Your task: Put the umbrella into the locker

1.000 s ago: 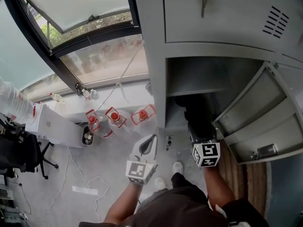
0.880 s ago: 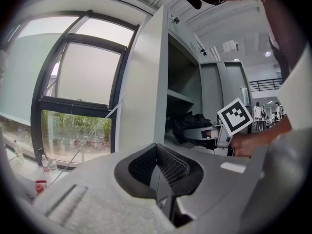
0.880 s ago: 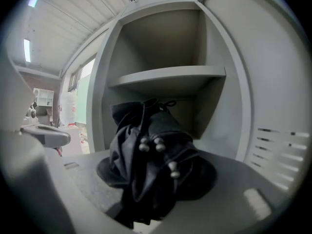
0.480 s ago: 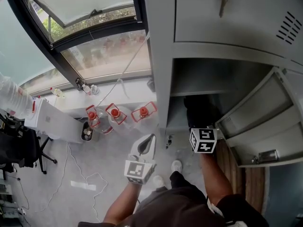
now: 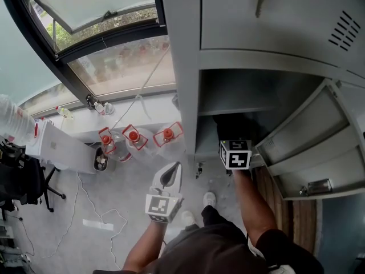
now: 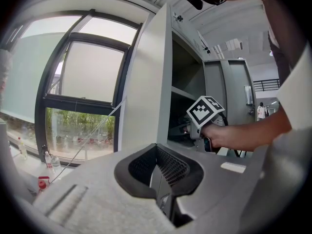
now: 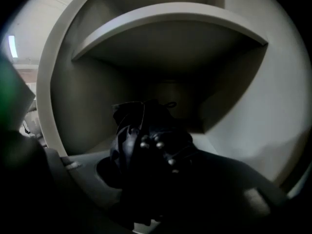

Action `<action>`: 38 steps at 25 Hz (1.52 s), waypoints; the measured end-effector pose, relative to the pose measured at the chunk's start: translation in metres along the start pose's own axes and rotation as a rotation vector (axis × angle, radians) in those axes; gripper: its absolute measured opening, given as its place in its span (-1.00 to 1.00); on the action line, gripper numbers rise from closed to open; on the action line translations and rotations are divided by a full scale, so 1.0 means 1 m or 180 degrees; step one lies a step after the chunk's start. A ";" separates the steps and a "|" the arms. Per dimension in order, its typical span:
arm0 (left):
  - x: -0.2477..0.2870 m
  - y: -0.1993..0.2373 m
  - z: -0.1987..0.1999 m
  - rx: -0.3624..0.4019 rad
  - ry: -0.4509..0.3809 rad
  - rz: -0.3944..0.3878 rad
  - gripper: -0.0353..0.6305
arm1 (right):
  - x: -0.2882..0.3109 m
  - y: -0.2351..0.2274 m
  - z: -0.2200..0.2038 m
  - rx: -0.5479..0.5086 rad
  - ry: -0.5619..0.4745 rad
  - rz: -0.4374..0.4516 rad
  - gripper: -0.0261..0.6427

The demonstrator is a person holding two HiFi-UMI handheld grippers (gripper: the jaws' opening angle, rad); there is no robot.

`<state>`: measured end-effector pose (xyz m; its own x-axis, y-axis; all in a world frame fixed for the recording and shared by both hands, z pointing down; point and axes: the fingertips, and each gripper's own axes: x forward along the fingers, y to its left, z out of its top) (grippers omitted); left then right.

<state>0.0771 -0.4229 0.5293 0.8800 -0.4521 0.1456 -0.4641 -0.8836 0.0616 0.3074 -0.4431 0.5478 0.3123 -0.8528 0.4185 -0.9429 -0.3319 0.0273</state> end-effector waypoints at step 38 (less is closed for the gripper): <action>-0.060 -0.056 0.015 -0.0059 -0.0203 -0.0427 -0.88 | -0.159 0.058 -0.016 -0.0367 -0.0166 0.0046 0.11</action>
<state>0.0521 -0.3484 0.5026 0.9386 -0.3374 0.0718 -0.3432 -0.9345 0.0946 0.2010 -0.3208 0.4974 0.3012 -0.8781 0.3718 -0.9535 -0.2733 0.1271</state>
